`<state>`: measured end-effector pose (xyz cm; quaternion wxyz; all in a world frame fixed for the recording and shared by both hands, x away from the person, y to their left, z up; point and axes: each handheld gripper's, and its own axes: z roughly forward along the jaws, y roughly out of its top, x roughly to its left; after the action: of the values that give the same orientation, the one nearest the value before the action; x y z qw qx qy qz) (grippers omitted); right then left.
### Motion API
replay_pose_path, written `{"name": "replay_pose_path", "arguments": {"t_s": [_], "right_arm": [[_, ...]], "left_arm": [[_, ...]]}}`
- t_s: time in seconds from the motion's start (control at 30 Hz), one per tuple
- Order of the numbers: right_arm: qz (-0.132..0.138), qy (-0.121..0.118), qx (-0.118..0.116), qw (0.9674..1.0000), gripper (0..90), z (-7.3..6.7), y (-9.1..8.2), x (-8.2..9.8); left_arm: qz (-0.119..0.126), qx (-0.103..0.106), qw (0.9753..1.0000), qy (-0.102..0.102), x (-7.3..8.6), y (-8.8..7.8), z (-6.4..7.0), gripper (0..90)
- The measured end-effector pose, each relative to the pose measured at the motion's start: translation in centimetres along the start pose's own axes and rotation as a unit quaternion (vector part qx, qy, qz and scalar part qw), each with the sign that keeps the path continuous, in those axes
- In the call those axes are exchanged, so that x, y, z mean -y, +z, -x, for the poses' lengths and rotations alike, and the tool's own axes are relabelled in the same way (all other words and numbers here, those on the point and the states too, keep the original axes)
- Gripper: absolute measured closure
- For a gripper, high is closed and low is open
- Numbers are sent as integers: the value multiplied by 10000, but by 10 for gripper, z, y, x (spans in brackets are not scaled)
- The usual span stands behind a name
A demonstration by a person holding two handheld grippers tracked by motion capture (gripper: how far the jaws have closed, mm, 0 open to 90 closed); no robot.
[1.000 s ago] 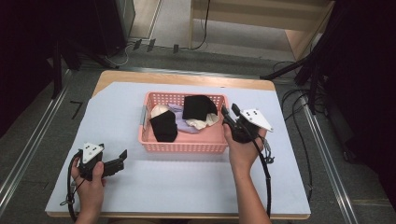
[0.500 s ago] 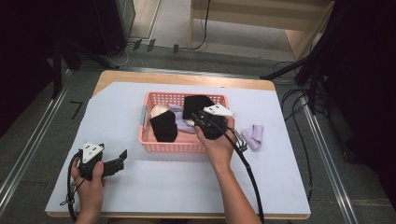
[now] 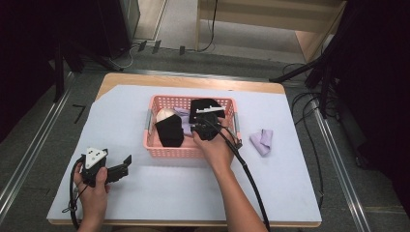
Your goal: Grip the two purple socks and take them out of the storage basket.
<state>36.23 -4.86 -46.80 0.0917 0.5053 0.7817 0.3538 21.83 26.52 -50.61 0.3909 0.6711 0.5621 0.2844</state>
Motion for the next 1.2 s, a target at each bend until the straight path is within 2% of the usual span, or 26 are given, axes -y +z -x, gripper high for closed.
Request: {"name": "replay_pose_path", "arguments": {"t_s": [0.03, 0.07, 0.1, 0.17, 0.27, 0.3, 0.33, 0.57, 0.6, 0.63, 0.7, 0.73, 0.77, 0.83, 0.87, 0.93, 0.97, 1.0, 1.03, 1.07, 1.1, 1.2], "right_arm": [[-144, 48, 34, 9999, 772, -1, 2, -1], [-144, 48, 34, 9999, 772, -1, 2, -1], [-400, 56, 113, 9991, 767, -1, 5, -3], [-563, 136, 179, 9982, 756, -1, 7, -4], [-811, 164, 266, 9962, 712, -1, 11, -6], [-811, 164, 266, 9962, 712, -1, 11, -6], [-977, 171, 370, 9944, 668, -1, 13, -8], [-1220, 342, 455, 9909, 645, 3, 17, -17], [-1459, 248, 541, 9875, 634, 1, 21, -19], [-1582, 188, 567, 9856, 634, 0, 23, -19], [-1927, 46, 656, 9790, 641, -2, 29, -20], [-1927, 46, 656, 9790, 641, -2, 29, -20], [-2056, -87, 814, 9752, 701, -4, 32, -21], [-2083, -202, 1026, 9725, 786, -6, 33, -21], [-2083, -202, 1026, 9725, 786, -6, 33, -21], [-2074, -411, 1195, 9701, 850, -9, 33, -20], [-2042, -479, 1131, 9712, 872, -11, 32, -19], [-1992, -456, 993, 9738, 877, -10, 31, -19], [-1992, -456, 993, 9738, 877, -10, 31, -19], [-1819, -295, 762, 9799, 880, -7, 27, -18], [-1420, -179, 568, 9881, 884, -4, 19, -15], [-800, -165, 450, 9956, 886, -3, 9, -10]], "left_arm": [[-1, -2, 10000, 2, 0, 0, 0, 126], [-1, -2, 10000, 2, 0, 0, 0, 126], [5, -1, 10000, 3, 0, 0, 0, 126], [2, 1, 10000, 5, 0, 0, 0, 126], [3, -1, 10000, 7, 0, 0, 0, 126], [3, -1, 10000, 7, 0, 0, 0, 127], [1, 1, 10000, 7, 0, 0, 0, 127], [-15, 0, 10000, 11, 0, 0, 0, 129], [-19, 5, 10000, 9, 0, 1, 0, 129], [-20, 7, 10000, 8, 0, 1, 0, 129], [-23, 7, 10000, 8, 0, 1, 0, 129], [-23, 7, 10000, 9, 0, 1, 0, 129], [-27, 6, 10000, 0, 0, 0, 0, 130], [-19, 4, 10000, -1, 0, 0, 0, 131], [-19, 4, 10000, -1, 0, 0, 0, 131], [-25, 14, 10000, -6, 0, 0, 0, 131], [-34, 21, 10000, -9, 0, 0, -1, 131], [-34, 21, 10000, -9, 0, 0, -1, 132], [-34, 26, 10000, -9, 0, 0, -1, 132], [-30, 23, 10000, -12, 0, 0, -1, 132], [-37, 46, 10000, -19, 0, 0, -1, 133], [-64, 41, 10000, -40, -1, 1, -1, 133]]}}
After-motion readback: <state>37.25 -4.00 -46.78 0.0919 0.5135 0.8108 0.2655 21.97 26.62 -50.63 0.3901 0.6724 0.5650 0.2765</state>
